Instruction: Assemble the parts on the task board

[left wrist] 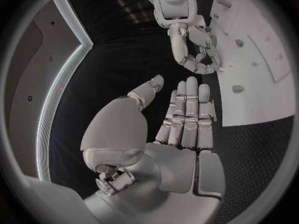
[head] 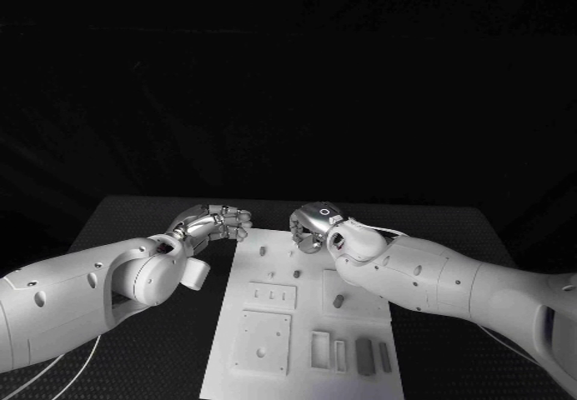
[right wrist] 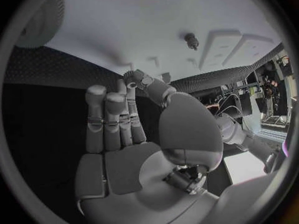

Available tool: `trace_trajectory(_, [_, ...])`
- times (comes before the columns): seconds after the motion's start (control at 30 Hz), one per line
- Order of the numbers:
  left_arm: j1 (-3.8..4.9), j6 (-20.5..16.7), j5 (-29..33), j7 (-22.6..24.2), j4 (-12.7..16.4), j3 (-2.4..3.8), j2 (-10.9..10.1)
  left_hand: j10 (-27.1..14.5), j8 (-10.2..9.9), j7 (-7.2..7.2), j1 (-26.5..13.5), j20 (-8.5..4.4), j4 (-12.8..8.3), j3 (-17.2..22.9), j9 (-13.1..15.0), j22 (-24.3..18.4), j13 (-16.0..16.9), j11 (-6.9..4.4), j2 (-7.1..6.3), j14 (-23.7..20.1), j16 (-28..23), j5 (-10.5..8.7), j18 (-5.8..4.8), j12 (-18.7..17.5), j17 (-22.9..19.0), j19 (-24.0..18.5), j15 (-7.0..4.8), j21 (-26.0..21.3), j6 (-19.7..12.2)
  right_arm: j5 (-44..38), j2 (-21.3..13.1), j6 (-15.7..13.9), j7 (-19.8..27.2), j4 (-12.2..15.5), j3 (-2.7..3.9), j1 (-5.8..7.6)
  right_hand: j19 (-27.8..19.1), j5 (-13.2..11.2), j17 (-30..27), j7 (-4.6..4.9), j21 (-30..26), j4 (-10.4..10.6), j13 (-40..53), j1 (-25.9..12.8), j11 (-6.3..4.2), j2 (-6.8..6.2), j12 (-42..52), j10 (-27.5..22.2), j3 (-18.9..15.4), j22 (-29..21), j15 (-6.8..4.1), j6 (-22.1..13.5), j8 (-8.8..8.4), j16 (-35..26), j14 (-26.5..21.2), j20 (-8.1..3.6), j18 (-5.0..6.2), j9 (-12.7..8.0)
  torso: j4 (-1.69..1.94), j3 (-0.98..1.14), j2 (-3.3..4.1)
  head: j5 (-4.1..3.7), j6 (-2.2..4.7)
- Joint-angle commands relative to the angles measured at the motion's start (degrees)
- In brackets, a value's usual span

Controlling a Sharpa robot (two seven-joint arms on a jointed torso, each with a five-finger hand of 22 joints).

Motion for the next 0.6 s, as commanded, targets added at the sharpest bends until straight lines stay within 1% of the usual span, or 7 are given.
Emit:
trace_trajectory(0.03, [0.11, 0.78, -0.16, 0.36, 0.2, 0.08, 0.03, 0.17, -0.24, 0.08, -0.54, -0.06, -0.39, 0.06, 0.07, 0.87, -0.02, 0.21, -0.13, -0.05, -0.35, -0.23, 0.81, -0.29, 0.07, -0.29, 0.27, 0.36, -0.23, -0.89, 0.32, 1.27, 0.04, -0.3, -0.04, -0.02, -0.2, 0.34, -0.07, -0.12, 0.26, -0.01, 1.62, 0.31, -0.57, 0.06, -0.08, 3.09, 0.39, 0.96, -0.7, 0.4, 0.29, 0.23, -0.38, -0.39, 3.55, 0.01, -0.07, -0.01, -0.03, 0.06, -0.11])
trace_trajectory(0.33, [0.2, 0.8, -0.2, 0.36, 0.3, 0.1, 0.05, 0.18, -0.24, 0.08, -0.56, -0.06, -0.45, 0.09, 0.08, 0.87, -0.01, 0.21, -0.13, -0.05, -0.38, -0.23, 0.81, -0.31, 0.09, -0.3, 0.27, 0.37, -0.23, -0.74, 0.81, 1.8, 0.29, -0.4, -0.22, -0.04, -0.24, 0.34, -0.1, -0.11, 0.27, 0.0, 1.69, 0.23, -0.56, 0.04, -0.13, 3.08, 0.46, 0.95, -0.68, 0.39, 0.24, 0.24, -0.4, -0.38, 3.55, 0.05, -0.11, 0.0, -0.02, 0.15, -0.37])
trace_trajectory(0.47, [0.21, 0.8, -0.22, 0.35, 0.26, 0.11, 0.11, 0.19, -0.24, 0.08, -0.58, -0.05, -0.48, 0.1, 0.09, 0.87, -0.01, 0.21, -0.13, -0.04, -0.39, -0.24, 0.81, -0.32, 0.11, -0.31, 0.27, 0.38, -0.23, -0.73, 0.98, 1.8, 0.27, -0.44, -0.23, -0.04, -0.27, 0.34, -0.12, -0.11, 0.27, 0.0, 1.74, 0.19, -0.55, 0.04, -0.17, 3.06, 0.51, 0.94, -0.67, 0.37, 0.21, 0.24, -0.42, -0.37, 3.55, 0.08, -0.11, 0.03, 0.01, 0.28, -0.3])
trace_trajectory(0.6, [0.22, 0.82, -0.22, 0.34, 0.23, 0.11, 0.19, 0.2, -0.24, 0.08, -0.58, -0.05, -0.51, 0.12, 0.09, 0.87, -0.01, 0.21, -0.13, -0.04, -0.4, -0.24, 0.82, -0.33, 0.12, -0.31, 0.27, 0.39, -0.23, -0.61, 1.02, 2.03, 0.35, -0.46, -0.25, -0.04, -0.3, 0.34, -0.14, -0.1, 0.27, 0.0, 1.77, 0.17, -0.54, 0.04, -0.19, 3.05, 0.54, 0.94, -0.67, 0.37, 0.19, 0.24, -0.43, -0.37, 3.55, 0.1, -0.12, 0.0, -0.01, 0.26, -0.36])
